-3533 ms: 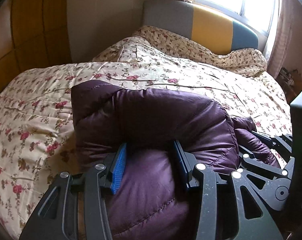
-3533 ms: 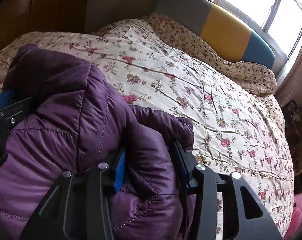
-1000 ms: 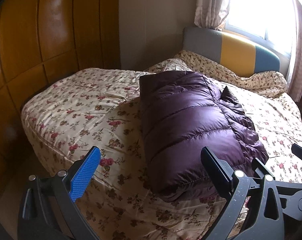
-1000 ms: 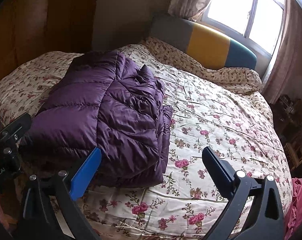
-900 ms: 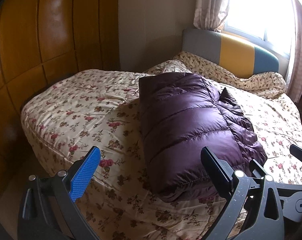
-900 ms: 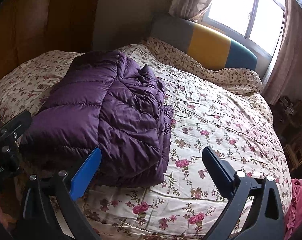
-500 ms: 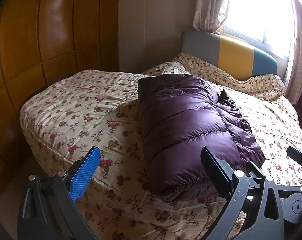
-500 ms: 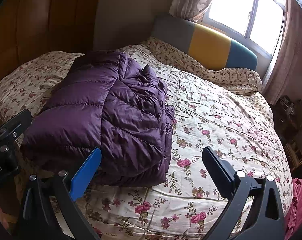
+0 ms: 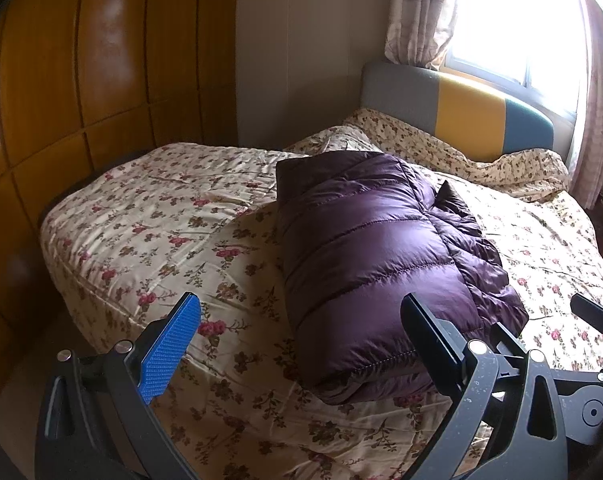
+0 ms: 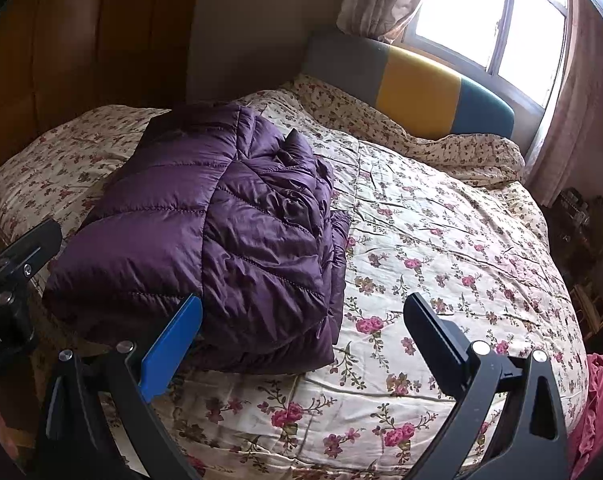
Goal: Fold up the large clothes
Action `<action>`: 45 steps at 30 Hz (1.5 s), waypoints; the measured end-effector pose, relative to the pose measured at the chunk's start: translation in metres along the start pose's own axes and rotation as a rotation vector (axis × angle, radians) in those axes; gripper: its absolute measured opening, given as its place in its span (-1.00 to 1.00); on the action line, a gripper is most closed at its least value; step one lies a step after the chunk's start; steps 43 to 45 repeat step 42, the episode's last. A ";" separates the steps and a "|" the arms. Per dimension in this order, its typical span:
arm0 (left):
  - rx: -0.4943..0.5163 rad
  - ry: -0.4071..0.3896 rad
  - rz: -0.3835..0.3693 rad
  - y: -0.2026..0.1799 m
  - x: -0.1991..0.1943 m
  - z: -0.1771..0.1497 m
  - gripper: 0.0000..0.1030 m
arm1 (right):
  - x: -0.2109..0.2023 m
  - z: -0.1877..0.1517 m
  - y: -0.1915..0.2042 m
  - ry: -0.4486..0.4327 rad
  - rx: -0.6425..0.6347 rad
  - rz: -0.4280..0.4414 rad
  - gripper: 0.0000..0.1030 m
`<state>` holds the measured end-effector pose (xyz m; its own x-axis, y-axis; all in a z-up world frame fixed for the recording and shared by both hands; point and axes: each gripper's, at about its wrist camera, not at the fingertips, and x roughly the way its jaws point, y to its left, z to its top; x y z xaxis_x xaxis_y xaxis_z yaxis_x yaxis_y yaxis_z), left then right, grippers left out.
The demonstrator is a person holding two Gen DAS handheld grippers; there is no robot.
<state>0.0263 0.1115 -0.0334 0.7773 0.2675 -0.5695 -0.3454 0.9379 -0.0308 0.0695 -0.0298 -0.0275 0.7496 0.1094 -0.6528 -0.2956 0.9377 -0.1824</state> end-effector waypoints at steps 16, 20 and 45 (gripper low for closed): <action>0.000 -0.006 0.002 0.001 -0.002 0.002 0.93 | -0.002 0.000 0.000 -0.002 -0.001 0.003 0.95; -0.002 -0.005 0.001 0.001 -0.001 0.002 0.93 | -0.002 0.000 0.000 0.000 -0.001 0.006 0.95; -0.005 0.015 -0.003 -0.003 0.001 -0.003 0.93 | 0.003 -0.004 -0.002 0.008 0.008 0.012 0.95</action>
